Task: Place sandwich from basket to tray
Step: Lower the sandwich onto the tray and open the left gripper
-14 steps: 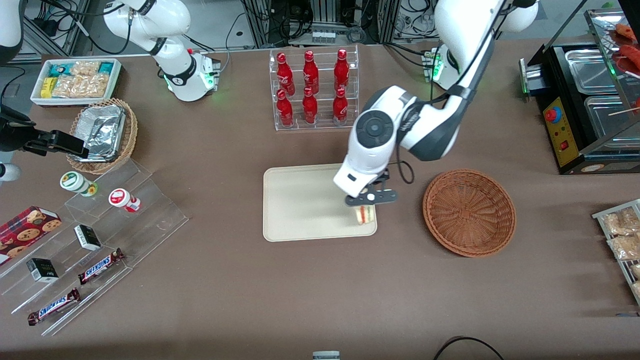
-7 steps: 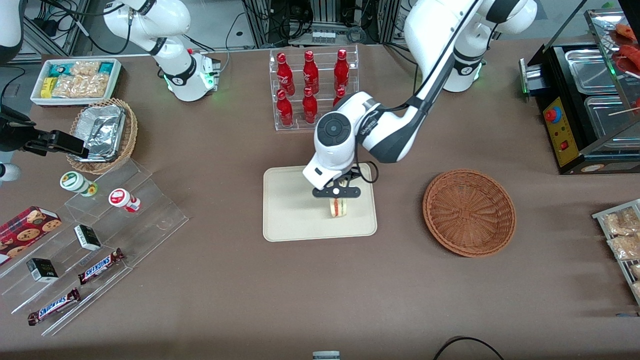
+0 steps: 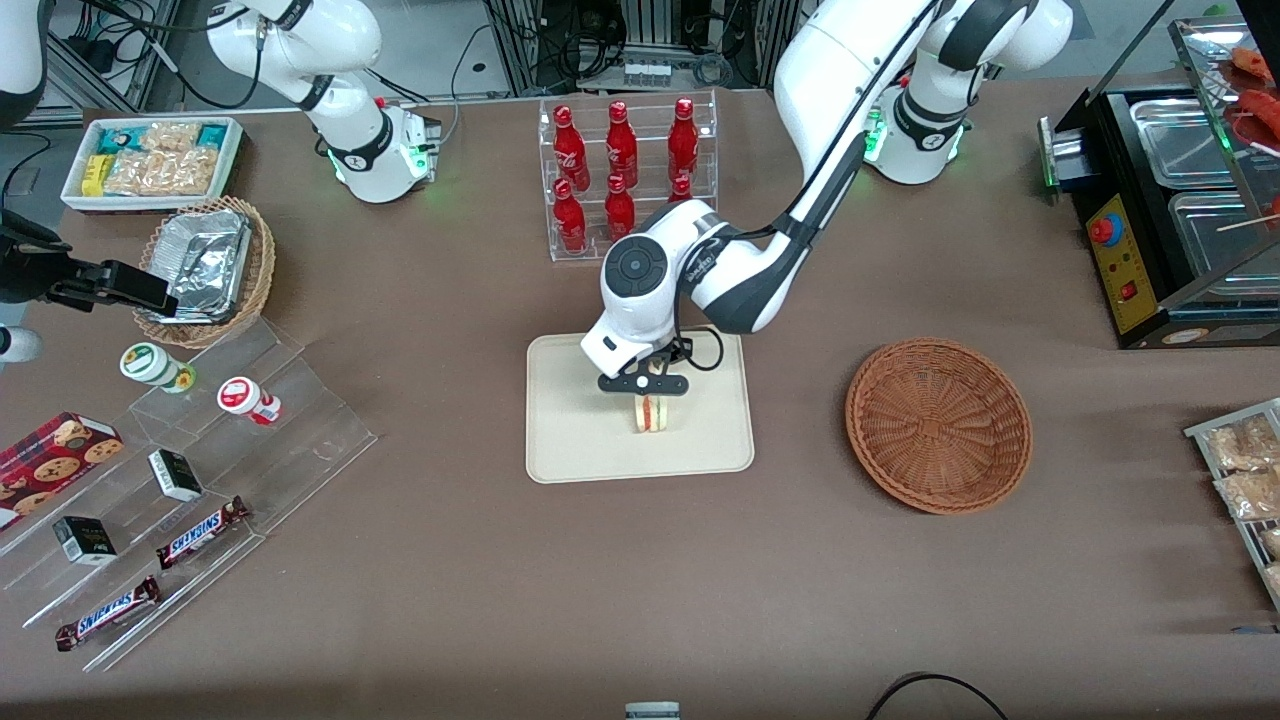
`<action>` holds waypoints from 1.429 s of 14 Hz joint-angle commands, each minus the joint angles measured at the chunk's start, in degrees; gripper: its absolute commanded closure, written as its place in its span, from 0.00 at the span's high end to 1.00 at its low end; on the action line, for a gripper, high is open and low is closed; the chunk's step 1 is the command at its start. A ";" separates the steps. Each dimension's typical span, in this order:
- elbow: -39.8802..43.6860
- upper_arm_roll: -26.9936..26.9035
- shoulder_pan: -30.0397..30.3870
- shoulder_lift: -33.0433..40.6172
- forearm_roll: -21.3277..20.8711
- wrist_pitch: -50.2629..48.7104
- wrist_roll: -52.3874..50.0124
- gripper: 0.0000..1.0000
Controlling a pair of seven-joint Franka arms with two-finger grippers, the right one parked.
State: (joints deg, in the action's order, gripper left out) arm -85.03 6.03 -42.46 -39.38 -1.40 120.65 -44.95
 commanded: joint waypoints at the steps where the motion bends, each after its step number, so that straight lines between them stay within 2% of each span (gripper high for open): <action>1: 1.80 -0.76 -1.66 -1.84 -1.06 1.94 -2.68 0.00; 4: 1.80 -0.76 -1.74 -2.72 -1.15 3.10 -2.86 0.00; 5: 1.71 -0.76 -1.83 -2.72 -1.15 3.10 -3.90 0.25; 6: 1.71 -0.76 -2.01 -2.72 -1.32 3.10 -4.26 0.69; 7: 1.71 -0.76 -2.10 -2.63 -1.85 2.93 -4.27 1.00; 11: 1.71 -1.46 -1.40 0.87 -2.29 1.44 -5.23 1.00; 15: 1.18 -5.49 -0.95 8.07 -1.50 -3.30 -6.64 1.00; 20: 0.75 -6.38 4.66 17.13 -1.50 -13.50 -4.62 1.00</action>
State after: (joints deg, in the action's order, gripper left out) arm -82.22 -0.48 -39.97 -26.55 -2.66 109.71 -50.14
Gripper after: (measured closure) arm 0.000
